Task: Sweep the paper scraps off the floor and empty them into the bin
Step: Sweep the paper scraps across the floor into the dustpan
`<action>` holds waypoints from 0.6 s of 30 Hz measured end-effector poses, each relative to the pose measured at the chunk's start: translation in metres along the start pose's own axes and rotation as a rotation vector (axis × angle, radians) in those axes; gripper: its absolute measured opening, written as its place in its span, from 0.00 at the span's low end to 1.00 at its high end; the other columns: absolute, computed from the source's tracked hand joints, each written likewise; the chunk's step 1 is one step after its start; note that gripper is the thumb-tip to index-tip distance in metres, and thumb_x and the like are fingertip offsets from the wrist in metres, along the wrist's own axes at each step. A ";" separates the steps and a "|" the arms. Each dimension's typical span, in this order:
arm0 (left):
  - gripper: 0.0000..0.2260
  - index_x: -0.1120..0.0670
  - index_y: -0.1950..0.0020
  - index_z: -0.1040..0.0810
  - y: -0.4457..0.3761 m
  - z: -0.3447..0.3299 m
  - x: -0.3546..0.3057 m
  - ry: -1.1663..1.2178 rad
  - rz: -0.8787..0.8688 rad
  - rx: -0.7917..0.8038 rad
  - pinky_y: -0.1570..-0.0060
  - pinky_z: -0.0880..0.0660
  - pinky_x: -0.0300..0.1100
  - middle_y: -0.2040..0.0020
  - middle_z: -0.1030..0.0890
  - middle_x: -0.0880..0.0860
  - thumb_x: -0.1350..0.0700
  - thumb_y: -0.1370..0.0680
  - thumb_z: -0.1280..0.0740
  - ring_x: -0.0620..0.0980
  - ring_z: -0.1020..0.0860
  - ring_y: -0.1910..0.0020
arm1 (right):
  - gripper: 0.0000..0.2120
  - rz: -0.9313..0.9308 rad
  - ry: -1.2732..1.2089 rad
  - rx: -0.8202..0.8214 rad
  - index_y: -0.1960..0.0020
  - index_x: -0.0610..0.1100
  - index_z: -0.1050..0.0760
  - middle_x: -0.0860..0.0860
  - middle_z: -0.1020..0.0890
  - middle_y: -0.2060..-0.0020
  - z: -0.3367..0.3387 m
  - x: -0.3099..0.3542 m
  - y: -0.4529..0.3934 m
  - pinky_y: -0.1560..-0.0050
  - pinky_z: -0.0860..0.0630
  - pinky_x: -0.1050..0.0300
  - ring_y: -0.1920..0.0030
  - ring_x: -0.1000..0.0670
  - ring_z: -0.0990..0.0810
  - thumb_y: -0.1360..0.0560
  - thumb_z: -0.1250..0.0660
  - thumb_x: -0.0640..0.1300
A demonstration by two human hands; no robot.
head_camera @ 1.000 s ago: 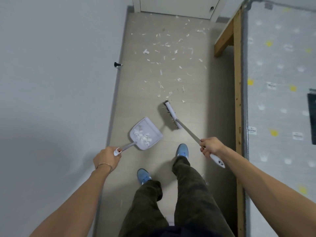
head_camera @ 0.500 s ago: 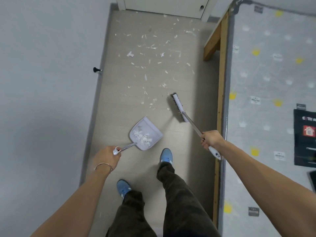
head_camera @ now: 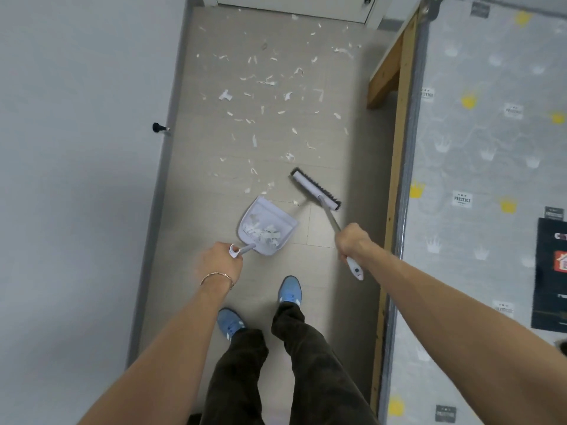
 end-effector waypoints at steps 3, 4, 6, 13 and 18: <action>0.11 0.55 0.56 0.17 -0.006 -0.004 -0.003 0.008 0.032 0.010 0.65 0.31 0.41 0.64 0.22 0.55 0.52 0.21 0.38 0.57 0.25 0.65 | 0.06 0.021 0.088 0.061 0.49 0.35 0.30 0.41 0.21 0.65 -0.030 -0.003 0.007 0.61 0.17 0.49 0.69 0.44 0.18 0.23 0.45 0.33; 0.11 0.55 0.55 0.17 -0.007 -0.006 -0.002 0.008 0.037 0.013 0.65 0.31 0.41 0.63 0.22 0.55 0.53 0.21 0.37 0.57 0.26 0.64 | 0.06 0.023 0.127 0.090 0.49 0.36 0.30 0.41 0.20 0.62 -0.039 -0.006 0.012 0.60 0.17 0.50 0.68 0.45 0.18 0.23 0.44 0.33; 0.10 0.56 0.52 0.17 -0.007 -0.008 0.000 0.012 0.045 0.020 0.65 0.31 0.42 0.63 0.23 0.55 0.53 0.21 0.36 0.56 0.26 0.64 | 0.06 0.045 0.218 0.147 0.48 0.37 0.29 0.42 0.20 0.58 -0.050 -0.013 0.021 0.59 0.17 0.51 0.63 0.45 0.17 0.25 0.40 0.32; 0.11 0.53 0.50 0.16 -0.013 0.003 0.016 0.009 0.007 0.044 0.66 0.28 0.42 0.64 0.22 0.52 0.51 0.21 0.37 0.54 0.25 0.66 | 0.09 0.092 0.300 0.208 0.48 0.37 0.21 0.43 0.17 0.58 -0.024 -0.025 0.034 0.63 0.17 0.55 0.63 0.47 0.17 0.27 0.34 0.33; 0.11 0.53 0.54 0.15 -0.013 0.019 0.036 0.014 -0.075 0.033 0.65 0.24 0.43 0.65 0.20 0.53 0.52 0.22 0.37 0.52 0.24 0.67 | 0.10 0.088 0.116 0.150 0.46 0.38 0.21 0.46 0.25 0.67 -0.008 -0.020 0.044 0.74 0.28 0.59 0.72 0.49 0.26 0.22 0.39 0.35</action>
Point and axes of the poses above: each hand's wrist, its own y-axis away from the middle knuckle, its own z-axis out of the back of the hand, x = y × z, the point moved 4 cm from there along -y, towards the middle knuckle
